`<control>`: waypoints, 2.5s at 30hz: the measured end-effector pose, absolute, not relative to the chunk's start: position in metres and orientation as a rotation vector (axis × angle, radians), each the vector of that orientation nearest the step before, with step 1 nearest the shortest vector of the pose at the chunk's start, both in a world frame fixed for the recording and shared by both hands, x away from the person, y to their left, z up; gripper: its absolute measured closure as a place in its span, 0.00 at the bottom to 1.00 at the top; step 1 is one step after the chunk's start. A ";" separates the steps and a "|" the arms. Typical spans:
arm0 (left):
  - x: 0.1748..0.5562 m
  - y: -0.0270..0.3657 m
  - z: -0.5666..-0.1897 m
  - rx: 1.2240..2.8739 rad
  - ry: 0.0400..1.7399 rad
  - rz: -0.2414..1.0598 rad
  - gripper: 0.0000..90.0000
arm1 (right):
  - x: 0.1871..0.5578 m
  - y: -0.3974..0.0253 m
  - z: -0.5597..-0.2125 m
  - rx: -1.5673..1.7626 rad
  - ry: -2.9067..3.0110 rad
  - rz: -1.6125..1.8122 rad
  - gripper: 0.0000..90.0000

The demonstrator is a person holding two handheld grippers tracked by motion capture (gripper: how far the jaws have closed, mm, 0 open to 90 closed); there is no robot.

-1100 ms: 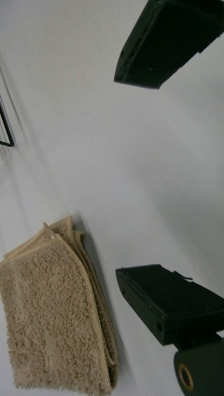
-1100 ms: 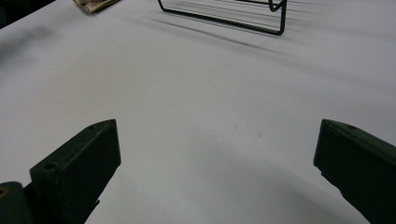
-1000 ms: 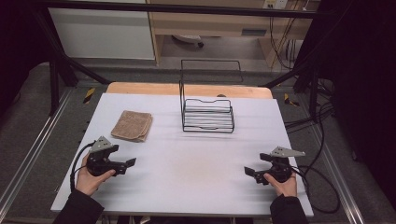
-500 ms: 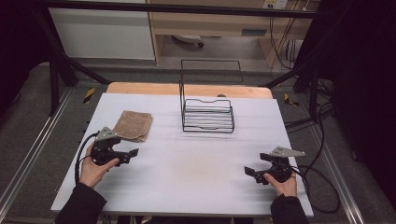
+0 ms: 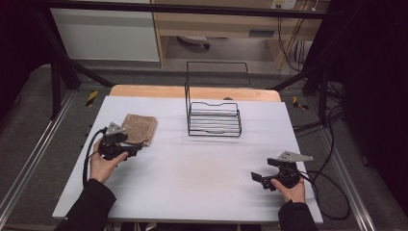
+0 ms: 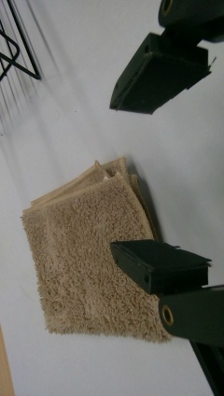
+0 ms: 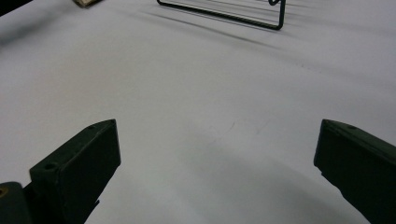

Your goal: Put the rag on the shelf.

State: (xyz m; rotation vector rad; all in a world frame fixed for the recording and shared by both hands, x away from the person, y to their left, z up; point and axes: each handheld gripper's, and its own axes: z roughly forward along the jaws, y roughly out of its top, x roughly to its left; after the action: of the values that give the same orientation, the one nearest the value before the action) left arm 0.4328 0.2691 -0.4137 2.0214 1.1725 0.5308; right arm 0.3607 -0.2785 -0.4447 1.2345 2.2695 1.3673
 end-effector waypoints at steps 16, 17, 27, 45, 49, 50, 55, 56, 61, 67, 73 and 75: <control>0.464 0.247 -0.437 2.122 1.161 0.551 0.51 | 0.361 -0.278 -0.446 1.237 2.277 1.350 0.01; 0.465 0.247 -0.439 2.125 1.162 0.551 0.51 | 0.361 -0.278 -0.446 1.236 2.277 1.350 0.01; 0.471 0.248 -0.444 2.139 1.180 0.583 0.67 | 0.362 -0.278 -0.446 1.239 2.280 1.348 0.01; 0.470 0.261 -0.430 2.058 1.244 0.526 0.89 | 0.362 -0.278 -0.446 1.228 2.279 1.347 0.01; 0.464 0.265 -0.422 2.045 1.242 0.517 0.89 | 0.362 -0.278 -0.445 1.231 2.278 1.349 0.01; 0.463 0.266 -0.421 2.038 1.245 0.508 0.89 | 0.362 -0.278 -0.445 1.231 2.278 1.349 0.01; 0.455 0.268 -0.412 2.014 1.243 0.469 0.89 | 0.362 -0.279 -0.445 1.232 2.277 1.352 0.01; 0.454 0.268 -0.411 2.015 1.237 0.460 0.89 | 0.362 -0.279 -0.445 1.232 2.277 1.352 0.01; 0.440 0.261 -0.405 2.043 1.203 0.426 0.89 | 0.362 -0.278 -0.445 1.233 2.276 1.355 0.01; 0.425 0.256 -0.400 2.023 1.172 0.387 0.89 | 0.361 -0.278 -0.445 1.230 2.278 1.357 0.01; 0.408 0.244 -0.400 2.049 1.119 0.372 0.89 | 0.361 -0.277 -0.444 1.236 2.282 1.357 0.01; 0.402 0.240 -0.401 2.057 1.103 0.361 0.89 | 0.361 -0.277 -0.445 1.229 2.282 1.356 0.01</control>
State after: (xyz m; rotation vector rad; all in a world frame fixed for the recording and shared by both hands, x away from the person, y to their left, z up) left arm 0.4024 0.2402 -0.4010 2.0575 1.1033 0.3613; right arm 0.3610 -0.2773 -0.4447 1.2295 2.2816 1.3563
